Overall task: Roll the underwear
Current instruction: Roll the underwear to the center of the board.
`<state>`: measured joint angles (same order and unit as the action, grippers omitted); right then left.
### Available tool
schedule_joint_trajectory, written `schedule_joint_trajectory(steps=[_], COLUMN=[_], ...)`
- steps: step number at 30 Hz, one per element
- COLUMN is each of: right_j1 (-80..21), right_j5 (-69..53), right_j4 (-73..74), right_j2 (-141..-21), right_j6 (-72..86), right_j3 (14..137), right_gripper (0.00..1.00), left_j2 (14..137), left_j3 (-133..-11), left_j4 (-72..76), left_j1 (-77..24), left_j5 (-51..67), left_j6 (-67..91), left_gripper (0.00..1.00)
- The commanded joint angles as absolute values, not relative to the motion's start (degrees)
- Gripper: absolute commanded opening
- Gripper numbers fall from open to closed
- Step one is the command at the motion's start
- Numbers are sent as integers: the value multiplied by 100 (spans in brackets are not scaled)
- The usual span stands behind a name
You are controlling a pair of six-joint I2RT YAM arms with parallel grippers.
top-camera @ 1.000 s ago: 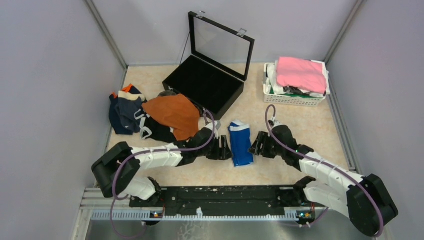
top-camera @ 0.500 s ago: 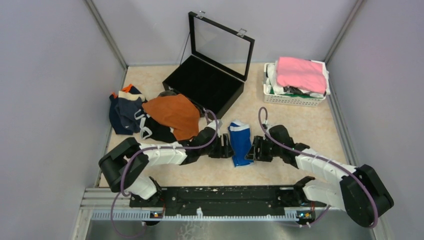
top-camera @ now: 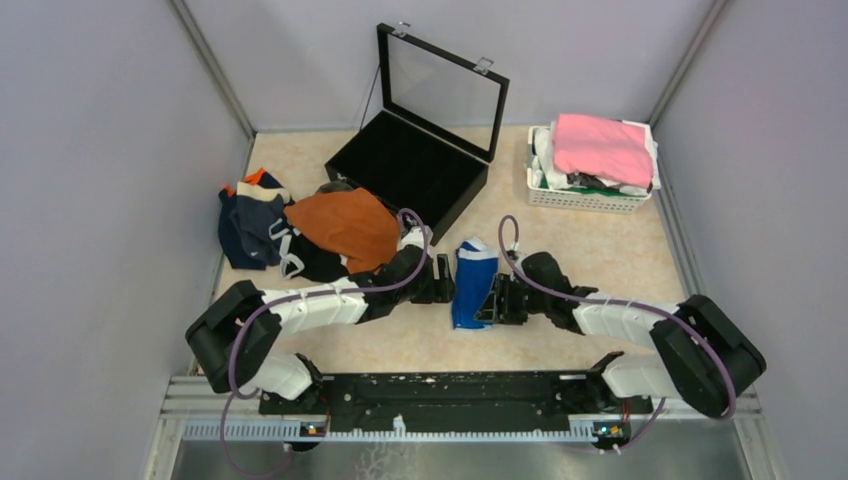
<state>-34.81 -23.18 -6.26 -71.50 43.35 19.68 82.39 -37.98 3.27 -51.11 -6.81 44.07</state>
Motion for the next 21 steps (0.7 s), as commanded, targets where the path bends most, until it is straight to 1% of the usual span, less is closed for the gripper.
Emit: schedule_joint_trajectory(steps=[1, 4, 10, 14, 21], right_j1=[-3734, -3734, -3723, -3619, -3503], right_j5=[-2238, -1929, -821, -254, -44], right_j4=[-1135, -765, 273, 779, 969], right_j2=[-7589, -7473, -6381, -5755, -5225], right_j6=[4409, 4276, 3856, 3466, 2967], right_j3=[2318, 2406, 2392, 2481, 2763], right_gripper=[46, 51, 59, 61, 63], left_j2=[7890, 7855, 7828, 7813, 7952], left_j3=[-3879, -3862, -3737, -3437, -2987], left_j4=[304, 340, 540, 838, 1216], left_j1=[-5054, -5045, -5054, -5073, -5235], left_j5=[-920, -793, -113, 354, 433], left_j6=[4291, 4285, 4389, 4534, 5004], left_gripper=[80, 81, 81, 82, 80])
